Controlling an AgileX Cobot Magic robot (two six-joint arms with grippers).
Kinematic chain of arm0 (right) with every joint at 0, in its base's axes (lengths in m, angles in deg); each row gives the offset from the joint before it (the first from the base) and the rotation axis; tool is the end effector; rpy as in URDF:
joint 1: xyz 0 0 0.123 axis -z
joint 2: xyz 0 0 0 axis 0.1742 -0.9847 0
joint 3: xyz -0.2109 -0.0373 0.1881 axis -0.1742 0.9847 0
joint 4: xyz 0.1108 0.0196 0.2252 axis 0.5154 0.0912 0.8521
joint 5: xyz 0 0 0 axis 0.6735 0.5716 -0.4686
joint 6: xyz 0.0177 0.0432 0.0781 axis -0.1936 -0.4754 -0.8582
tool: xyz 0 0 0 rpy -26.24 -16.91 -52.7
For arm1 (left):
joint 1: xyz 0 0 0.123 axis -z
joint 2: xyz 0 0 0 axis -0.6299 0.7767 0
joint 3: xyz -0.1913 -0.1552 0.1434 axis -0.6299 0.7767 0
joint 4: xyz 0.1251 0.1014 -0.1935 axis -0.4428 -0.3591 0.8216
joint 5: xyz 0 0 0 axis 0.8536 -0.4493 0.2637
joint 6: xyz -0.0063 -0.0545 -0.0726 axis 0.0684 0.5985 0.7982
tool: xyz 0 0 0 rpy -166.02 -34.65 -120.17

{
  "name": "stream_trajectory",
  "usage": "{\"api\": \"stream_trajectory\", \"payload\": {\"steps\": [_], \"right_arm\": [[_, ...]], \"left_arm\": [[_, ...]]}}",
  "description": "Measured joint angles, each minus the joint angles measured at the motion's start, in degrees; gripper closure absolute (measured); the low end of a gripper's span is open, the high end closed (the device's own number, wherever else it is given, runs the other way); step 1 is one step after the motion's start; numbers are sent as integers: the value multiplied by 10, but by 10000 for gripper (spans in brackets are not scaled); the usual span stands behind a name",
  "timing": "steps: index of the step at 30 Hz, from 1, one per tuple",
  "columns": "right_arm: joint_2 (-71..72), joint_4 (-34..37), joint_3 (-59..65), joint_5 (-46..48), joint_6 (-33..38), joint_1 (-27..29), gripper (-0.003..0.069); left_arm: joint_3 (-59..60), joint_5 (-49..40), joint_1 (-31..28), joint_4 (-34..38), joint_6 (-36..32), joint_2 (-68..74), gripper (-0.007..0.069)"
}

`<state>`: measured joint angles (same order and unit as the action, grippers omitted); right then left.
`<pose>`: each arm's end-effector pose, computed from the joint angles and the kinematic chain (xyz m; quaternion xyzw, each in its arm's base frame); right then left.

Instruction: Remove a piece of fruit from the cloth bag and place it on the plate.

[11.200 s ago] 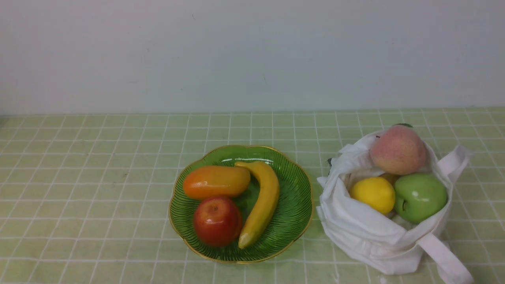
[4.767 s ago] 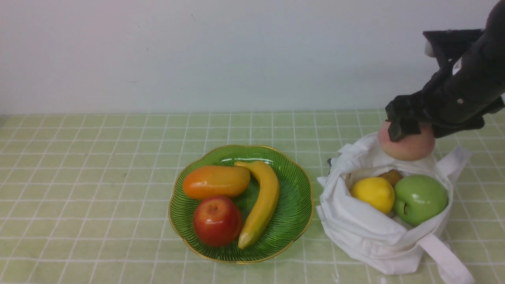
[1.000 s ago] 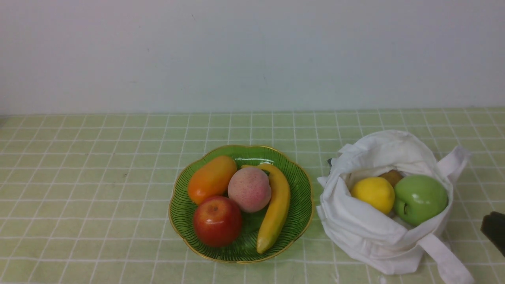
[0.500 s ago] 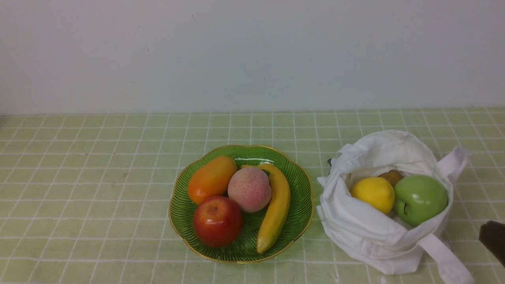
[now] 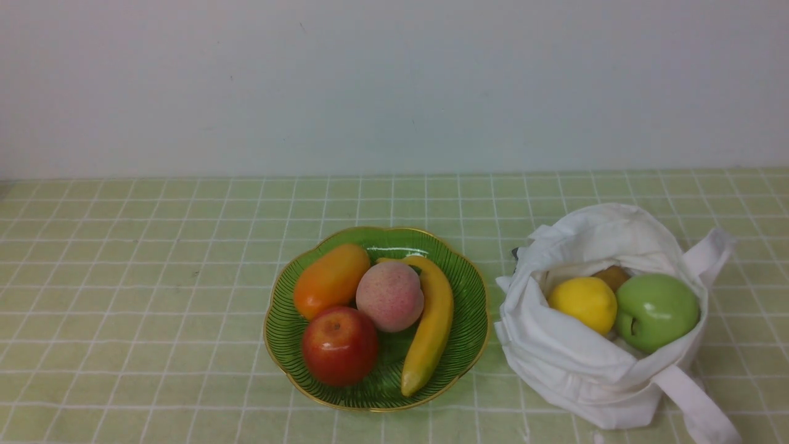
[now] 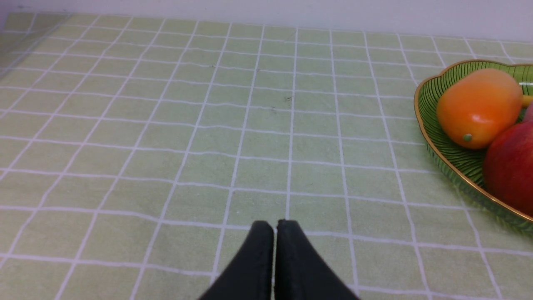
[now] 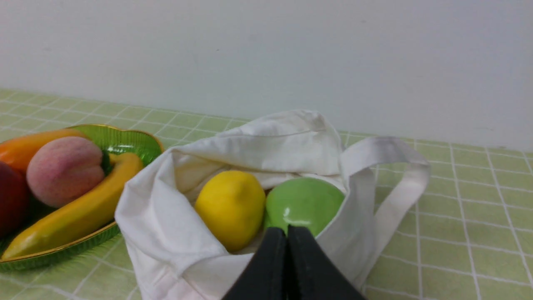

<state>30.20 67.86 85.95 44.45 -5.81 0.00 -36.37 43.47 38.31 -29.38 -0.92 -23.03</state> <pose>0.0573 0.0120 0.1915 -0.0776 0.7770 0.0600 0.6218 0.0522 0.0017 0.1703 -0.0375 0.8087 -0.0122 0.5869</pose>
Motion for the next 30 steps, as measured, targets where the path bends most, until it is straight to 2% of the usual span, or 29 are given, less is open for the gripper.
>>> {"api": "stream_trajectory", "payload": {"steps": [5,14,30], "right_arm": [[36,0,27,3,-28,37,673],[38,0,26,44,-29,90,673],[38,-1,26,50,-29,95,673]], "left_arm": [[0,0,0,0,0,0,632],[0,0,0,0,0,0,632],[0,0,0,0,0,0,632]]}}
